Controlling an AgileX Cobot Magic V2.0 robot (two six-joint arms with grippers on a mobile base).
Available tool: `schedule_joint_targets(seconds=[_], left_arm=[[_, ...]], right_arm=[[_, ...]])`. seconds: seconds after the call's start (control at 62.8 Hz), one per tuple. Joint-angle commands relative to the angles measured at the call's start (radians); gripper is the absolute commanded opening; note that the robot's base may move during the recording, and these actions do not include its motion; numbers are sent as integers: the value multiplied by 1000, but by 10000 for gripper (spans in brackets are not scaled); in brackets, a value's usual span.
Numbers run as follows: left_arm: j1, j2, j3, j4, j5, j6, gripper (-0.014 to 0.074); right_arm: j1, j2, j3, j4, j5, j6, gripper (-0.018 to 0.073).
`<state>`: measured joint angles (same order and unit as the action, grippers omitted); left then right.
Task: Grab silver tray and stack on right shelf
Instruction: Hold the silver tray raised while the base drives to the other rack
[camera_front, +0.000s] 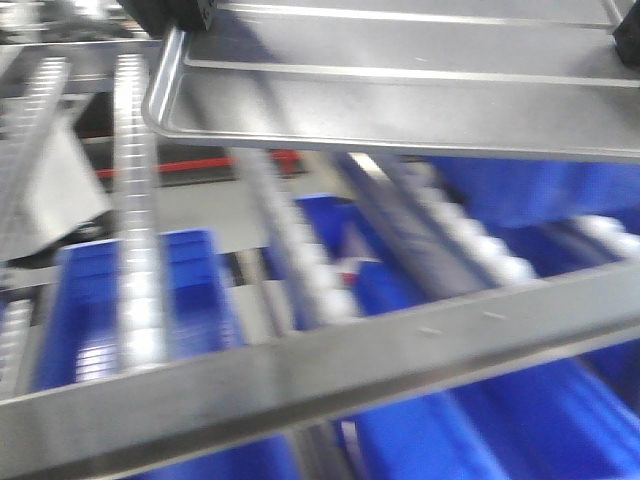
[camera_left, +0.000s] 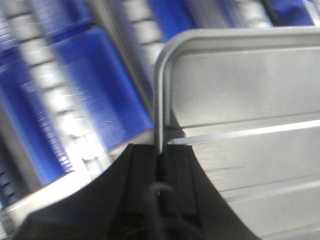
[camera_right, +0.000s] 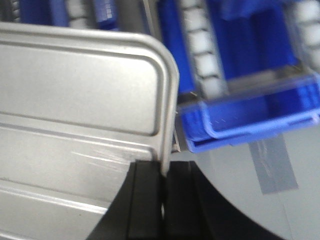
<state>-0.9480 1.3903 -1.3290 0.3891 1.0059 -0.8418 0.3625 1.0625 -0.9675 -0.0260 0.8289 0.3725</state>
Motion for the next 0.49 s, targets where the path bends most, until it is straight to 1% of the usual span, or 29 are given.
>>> schedule_joint_targets(seconds=[0.0,0.477], left_arm=[[3,-40,-32,94,61,0,-93],[3,-40,-32,94,61,0,-93]], right_arm=[[-11,-19,-34,-91,-6,-13,57],[-11,-19,-34,-91,-6,-13,57]])
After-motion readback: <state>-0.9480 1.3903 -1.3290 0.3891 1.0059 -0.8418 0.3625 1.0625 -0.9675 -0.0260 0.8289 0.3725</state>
